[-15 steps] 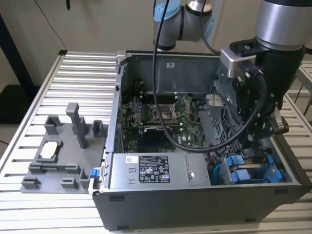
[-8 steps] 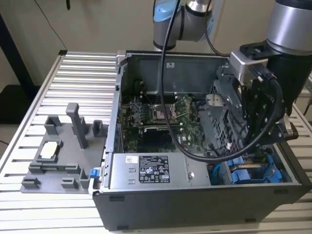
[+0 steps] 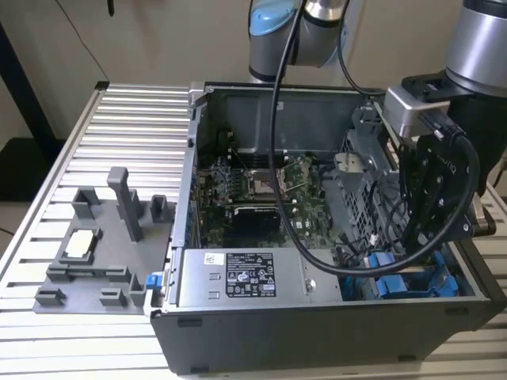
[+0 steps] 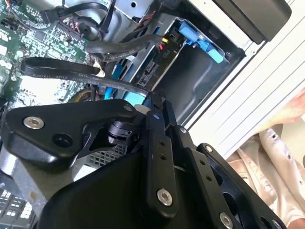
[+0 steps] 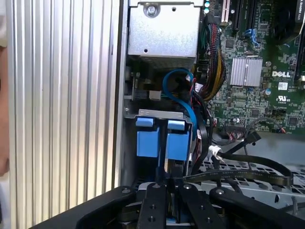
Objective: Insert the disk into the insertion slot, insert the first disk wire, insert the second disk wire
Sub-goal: 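Insert the second disk wire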
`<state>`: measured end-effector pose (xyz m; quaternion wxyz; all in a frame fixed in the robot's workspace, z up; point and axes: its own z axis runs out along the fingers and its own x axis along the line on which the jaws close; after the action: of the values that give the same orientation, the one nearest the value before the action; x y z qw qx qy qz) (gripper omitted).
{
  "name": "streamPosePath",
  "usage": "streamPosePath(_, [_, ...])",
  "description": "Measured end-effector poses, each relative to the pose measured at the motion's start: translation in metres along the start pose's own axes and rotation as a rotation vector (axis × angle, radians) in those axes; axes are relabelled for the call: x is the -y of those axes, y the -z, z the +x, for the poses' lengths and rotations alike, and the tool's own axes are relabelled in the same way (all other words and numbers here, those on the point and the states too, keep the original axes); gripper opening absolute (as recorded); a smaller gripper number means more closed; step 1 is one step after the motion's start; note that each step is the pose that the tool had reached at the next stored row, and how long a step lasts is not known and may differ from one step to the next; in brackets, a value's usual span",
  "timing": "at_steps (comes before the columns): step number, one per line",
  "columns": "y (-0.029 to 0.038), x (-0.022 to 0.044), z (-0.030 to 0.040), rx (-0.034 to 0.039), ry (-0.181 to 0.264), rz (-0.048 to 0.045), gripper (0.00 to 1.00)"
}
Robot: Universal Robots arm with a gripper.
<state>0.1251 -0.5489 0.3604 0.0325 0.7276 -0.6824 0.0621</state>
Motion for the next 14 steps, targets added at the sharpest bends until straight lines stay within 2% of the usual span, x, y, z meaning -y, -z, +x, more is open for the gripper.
streamPosePath(2, [0.0001,0.0,0.0,0.0015,0.0,0.0001,0.16])
streamPosePath(3, [0.0,0.0,0.0001,0.011,-0.001,0.0006,0.16])
streamPosePath(6, [0.0,0.0,0.0,0.0629,-0.005,0.0036,0.16])
streamPosePath(7, [0.0,0.0,0.0002,0.0747,-0.006,0.0043,0.16])
streamPosePath(11, [-0.0002,0.0,0.0009,0.1146,-0.014,0.0061,0.16])
streamPosePath(12, [-0.0002,-0.0001,0.0015,0.1198,-0.016,0.0063,0.16])
streamPosePath(14, [-0.0006,-0.0001,0.0047,0.1217,-0.016,0.0051,0.16])
